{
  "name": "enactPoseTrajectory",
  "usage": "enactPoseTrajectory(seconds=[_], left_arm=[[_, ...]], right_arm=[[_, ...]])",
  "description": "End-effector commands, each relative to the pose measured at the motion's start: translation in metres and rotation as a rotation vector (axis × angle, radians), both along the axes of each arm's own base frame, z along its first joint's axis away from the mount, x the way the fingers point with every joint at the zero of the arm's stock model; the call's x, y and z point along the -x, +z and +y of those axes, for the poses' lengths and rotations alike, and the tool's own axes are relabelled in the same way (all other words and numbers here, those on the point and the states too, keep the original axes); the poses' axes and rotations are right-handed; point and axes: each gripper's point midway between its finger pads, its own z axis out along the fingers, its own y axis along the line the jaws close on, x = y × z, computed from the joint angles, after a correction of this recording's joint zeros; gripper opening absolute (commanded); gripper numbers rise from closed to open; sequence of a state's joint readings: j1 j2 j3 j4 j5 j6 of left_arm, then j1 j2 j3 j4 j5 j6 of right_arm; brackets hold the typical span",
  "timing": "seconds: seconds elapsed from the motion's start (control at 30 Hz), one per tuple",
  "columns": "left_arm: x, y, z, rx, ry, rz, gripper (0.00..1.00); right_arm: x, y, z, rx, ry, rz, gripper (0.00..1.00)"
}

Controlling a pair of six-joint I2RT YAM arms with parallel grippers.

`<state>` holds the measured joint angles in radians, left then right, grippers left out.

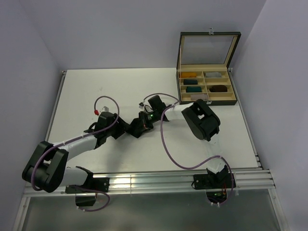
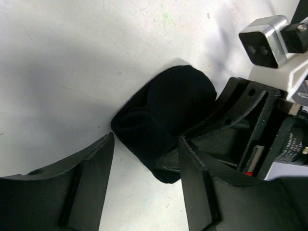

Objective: Roll the socks
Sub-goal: Roll the sock at the center of the board.

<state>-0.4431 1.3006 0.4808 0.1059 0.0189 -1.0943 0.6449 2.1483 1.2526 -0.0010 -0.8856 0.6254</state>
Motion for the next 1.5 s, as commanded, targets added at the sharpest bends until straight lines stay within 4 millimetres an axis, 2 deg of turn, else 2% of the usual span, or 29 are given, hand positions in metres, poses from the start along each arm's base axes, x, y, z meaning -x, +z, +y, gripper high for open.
enactPoseTrajectory(seconds=[0.0,0.37,0.53,0.67,0.73,0.77,0.8,0.9,0.93,0.97,1.07,1.1,1.27,1.4,1.47], left_arm=[[-0.001,-0.006,-0.006,0.018,-0.003,0.002,0.59],[0.008,-0.033,-0.012,-0.028,-0.025,0.08,0.52],[0.009,-0.041,-0.016,-0.052,-0.04,0.105,0.46],[0.011,-0.046,-0.02,-0.079,-0.064,0.131,0.34],[0.013,-0.05,-0.022,-0.102,-0.082,0.152,0.24],[0.013,-0.05,-0.023,-0.108,-0.089,0.157,0.2],[0.009,-0.051,-0.019,-0.136,-0.073,0.148,0.12],[0.01,-0.054,-0.017,-0.17,-0.08,0.17,0.0],[0.009,-0.054,-0.016,-0.179,-0.088,0.167,0.0],[0.014,-0.058,-0.014,-0.198,-0.095,0.191,0.0],[0.012,-0.059,-0.013,-0.23,-0.118,0.208,0.0],[0.012,-0.058,-0.013,-0.243,-0.125,0.215,0.0],[0.008,-0.052,-0.015,-0.265,-0.148,0.221,0.0],[0.008,-0.049,-0.014,-0.294,-0.171,0.234,0.0],[0.006,-0.047,-0.017,-0.293,-0.183,0.237,0.0]], right_arm=[[0.008,-0.028,-0.01,0.072,-0.037,0.067,0.0],[0.013,-0.039,-0.015,0.048,-0.09,0.116,0.0],[0.015,-0.044,-0.019,0.054,-0.114,0.125,0.0],[0.015,-0.045,-0.021,0.055,-0.13,0.132,0.0],[0.014,-0.045,-0.022,0.064,-0.134,0.116,0.01],[0.012,-0.044,-0.023,0.067,-0.133,0.104,0.06],[0.012,-0.043,-0.024,0.066,-0.128,0.078,0.08],[0.005,-0.03,-0.025,0.061,-0.124,-0.017,0.22],[0.004,-0.028,-0.027,0.071,-0.124,-0.033,0.29],[-0.001,-0.017,-0.027,0.067,-0.136,-0.078,0.32],[-0.006,-0.006,-0.033,0.085,-0.135,-0.158,0.41],[-0.01,0.005,-0.036,0.097,-0.14,-0.217,0.42],[-0.022,0.033,-0.052,0.189,-0.165,-0.457,0.46],[-0.037,0.056,-0.072,0.315,-0.264,-0.713,0.46],[-0.029,0.062,-0.068,0.331,-0.241,-0.815,0.46]])
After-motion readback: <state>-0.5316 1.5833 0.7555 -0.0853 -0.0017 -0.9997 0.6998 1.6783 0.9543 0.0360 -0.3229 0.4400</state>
